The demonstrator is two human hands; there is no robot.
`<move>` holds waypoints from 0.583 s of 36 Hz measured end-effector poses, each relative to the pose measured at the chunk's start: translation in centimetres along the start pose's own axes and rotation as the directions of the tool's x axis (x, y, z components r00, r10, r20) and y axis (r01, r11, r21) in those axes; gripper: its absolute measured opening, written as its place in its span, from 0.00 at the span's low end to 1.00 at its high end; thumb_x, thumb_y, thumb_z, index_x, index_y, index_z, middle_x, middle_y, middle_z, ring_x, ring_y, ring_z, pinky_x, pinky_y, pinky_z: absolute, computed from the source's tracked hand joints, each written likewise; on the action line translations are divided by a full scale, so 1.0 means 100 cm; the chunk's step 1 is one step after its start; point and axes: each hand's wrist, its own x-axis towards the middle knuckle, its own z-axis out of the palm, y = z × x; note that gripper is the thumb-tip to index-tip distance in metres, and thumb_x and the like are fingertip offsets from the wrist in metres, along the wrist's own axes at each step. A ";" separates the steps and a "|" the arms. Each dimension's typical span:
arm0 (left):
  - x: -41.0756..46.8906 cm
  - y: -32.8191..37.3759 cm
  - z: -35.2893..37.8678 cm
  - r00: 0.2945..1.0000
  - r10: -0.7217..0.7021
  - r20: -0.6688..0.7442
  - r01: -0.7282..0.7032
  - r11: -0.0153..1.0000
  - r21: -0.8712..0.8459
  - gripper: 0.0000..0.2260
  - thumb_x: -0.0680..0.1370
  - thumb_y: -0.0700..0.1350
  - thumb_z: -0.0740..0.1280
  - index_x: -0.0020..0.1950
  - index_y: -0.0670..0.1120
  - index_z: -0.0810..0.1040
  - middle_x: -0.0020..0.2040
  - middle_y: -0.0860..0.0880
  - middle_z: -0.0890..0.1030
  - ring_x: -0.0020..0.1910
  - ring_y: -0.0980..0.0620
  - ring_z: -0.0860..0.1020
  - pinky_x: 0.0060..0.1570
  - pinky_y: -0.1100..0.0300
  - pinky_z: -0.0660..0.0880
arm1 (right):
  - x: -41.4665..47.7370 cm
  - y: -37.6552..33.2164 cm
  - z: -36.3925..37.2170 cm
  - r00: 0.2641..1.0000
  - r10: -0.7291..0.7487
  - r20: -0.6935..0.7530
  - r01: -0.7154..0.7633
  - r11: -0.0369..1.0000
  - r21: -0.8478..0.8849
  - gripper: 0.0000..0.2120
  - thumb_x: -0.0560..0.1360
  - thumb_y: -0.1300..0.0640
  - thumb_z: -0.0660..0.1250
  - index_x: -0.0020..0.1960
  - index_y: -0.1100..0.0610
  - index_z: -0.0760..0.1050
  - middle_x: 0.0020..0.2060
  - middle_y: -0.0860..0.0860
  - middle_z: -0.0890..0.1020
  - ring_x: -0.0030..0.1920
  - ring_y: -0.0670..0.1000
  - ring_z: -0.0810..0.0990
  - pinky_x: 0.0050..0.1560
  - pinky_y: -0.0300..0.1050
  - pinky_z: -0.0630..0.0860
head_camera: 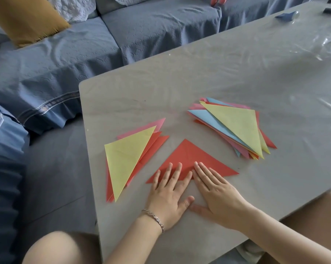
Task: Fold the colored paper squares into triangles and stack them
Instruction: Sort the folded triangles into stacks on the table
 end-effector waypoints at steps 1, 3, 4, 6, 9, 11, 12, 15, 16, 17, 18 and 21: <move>-0.001 0.000 0.001 1.000 0.006 0.001 -0.006 1.000 0.006 0.26 0.79 0.62 0.40 0.74 0.54 0.56 0.71 0.46 0.67 0.70 0.44 0.61 0.65 0.46 0.53 | -0.002 0.001 0.000 1.000 0.006 0.003 -0.006 1.000 -0.001 0.40 0.75 0.31 0.46 0.68 0.63 0.68 0.67 0.58 0.69 0.68 0.54 0.68 0.67 0.45 0.51; -0.001 0.000 0.001 1.000 -0.002 0.004 0.001 1.000 0.022 0.26 0.79 0.63 0.40 0.73 0.55 0.56 0.72 0.47 0.66 0.70 0.44 0.60 0.64 0.45 0.52 | -0.004 0.004 0.001 1.000 0.027 0.003 -0.027 1.000 -0.004 0.41 0.75 0.30 0.46 0.67 0.64 0.67 0.67 0.59 0.69 0.67 0.55 0.68 0.66 0.46 0.52; -0.002 0.000 0.001 1.000 -0.010 0.005 0.010 1.000 0.028 0.26 0.78 0.64 0.41 0.73 0.56 0.57 0.72 0.47 0.66 0.70 0.44 0.60 0.64 0.45 0.53 | -0.006 0.005 0.001 0.999 0.040 0.000 -0.040 0.999 -0.010 0.41 0.75 0.30 0.45 0.67 0.64 0.67 0.67 0.59 0.69 0.67 0.55 0.68 0.66 0.46 0.52; -0.004 0.001 -0.001 0.999 -0.027 0.016 0.027 0.999 0.026 0.26 0.78 0.64 0.42 0.73 0.56 0.57 0.72 0.48 0.66 0.70 0.44 0.60 0.63 0.44 0.53 | -0.009 0.008 0.001 0.998 0.063 -0.008 -0.063 0.998 -0.030 0.41 0.75 0.30 0.44 0.66 0.64 0.68 0.66 0.59 0.70 0.66 0.55 0.68 0.67 0.45 0.50; -0.008 -0.002 -0.002 0.997 -0.065 0.050 0.064 0.998 0.015 0.27 0.79 0.64 0.42 0.74 0.55 0.57 0.71 0.48 0.67 0.69 0.45 0.61 0.63 0.45 0.52 | -0.016 0.017 0.001 0.996 0.090 -0.011 -0.090 0.994 -0.058 0.41 0.75 0.30 0.44 0.67 0.64 0.67 0.66 0.59 0.70 0.66 0.55 0.68 0.67 0.45 0.49; -0.012 -0.004 -0.004 0.991 -0.086 0.099 0.086 0.996 0.002 0.27 0.79 0.64 0.42 0.73 0.53 0.60 0.70 0.48 0.68 0.69 0.44 0.65 0.63 0.46 0.54 | -0.021 0.025 0.002 0.994 0.113 -0.007 -0.113 0.991 -0.068 0.41 0.75 0.31 0.43 0.67 0.65 0.66 0.67 0.59 0.69 0.66 0.56 0.68 0.67 0.45 0.49; -0.014 -0.006 -0.004 0.987 -0.103 0.122 0.104 0.995 0.001 0.28 0.79 0.63 0.42 0.72 0.52 0.62 0.70 0.48 0.69 0.68 0.43 0.67 0.62 0.47 0.56 | -0.024 0.029 0.002 0.992 0.122 -0.007 -0.122 0.990 -0.069 0.41 0.75 0.31 0.43 0.68 0.65 0.65 0.67 0.60 0.69 0.66 0.57 0.69 0.67 0.45 0.50; -0.019 -0.009 -0.009 0.982 -0.140 0.123 0.147 0.988 -0.043 0.32 0.77 0.65 0.37 0.74 0.49 0.57 0.73 0.46 0.61 0.71 0.43 0.63 0.65 0.50 0.53 | -0.031 0.038 0.002 0.989 0.149 -0.012 -0.149 0.986 -0.079 0.41 0.76 0.32 0.43 0.67 0.66 0.66 0.67 0.60 0.68 0.66 0.58 0.69 0.66 0.45 0.50; -0.020 -0.010 -0.010 0.984 -0.140 0.113 0.146 0.988 -0.049 0.35 0.74 0.68 0.32 0.76 0.50 0.46 0.76 0.47 0.50 0.74 0.44 0.52 0.69 0.52 0.46 | -0.032 0.040 0.002 0.988 0.156 -0.010 -0.157 0.984 -0.084 0.41 0.76 0.32 0.42 0.67 0.66 0.66 0.67 0.60 0.69 0.66 0.58 0.69 0.66 0.45 0.51; -0.021 -0.011 -0.008 0.989 -0.121 0.085 0.127 0.990 -0.061 0.37 0.68 0.70 0.25 0.73 0.53 0.33 0.74 0.50 0.36 0.74 0.46 0.39 0.70 0.56 0.37 | -0.034 0.042 0.001 0.987 0.162 -0.004 -0.162 0.983 -0.087 0.41 0.76 0.32 0.42 0.67 0.66 0.67 0.66 0.61 0.69 0.66 0.58 0.69 0.66 0.45 0.50; -0.024 -0.012 -0.009 0.984 -0.138 0.109 0.150 0.983 -0.108 0.38 0.62 0.71 0.20 0.67 0.54 0.24 0.70 0.53 0.27 0.70 0.50 0.29 0.68 0.58 0.30 | -0.035 0.042 0.001 0.985 0.170 0.003 -0.169 0.981 -0.090 0.41 0.76 0.32 0.42 0.67 0.66 0.67 0.66 0.61 0.69 0.66 0.58 0.69 0.66 0.45 0.50; -0.026 -0.014 -0.013 0.973 -0.179 0.147 0.197 0.973 -0.121 0.39 0.56 0.70 0.16 0.62 0.52 0.19 0.65 0.55 0.21 0.65 0.53 0.22 0.65 0.61 0.26 | -0.037 0.042 0.002 0.976 0.212 0.054 -0.208 0.976 -0.067 0.41 0.76 0.32 0.42 0.67 0.66 0.68 0.66 0.61 0.70 0.66 0.59 0.69 0.67 0.45 0.50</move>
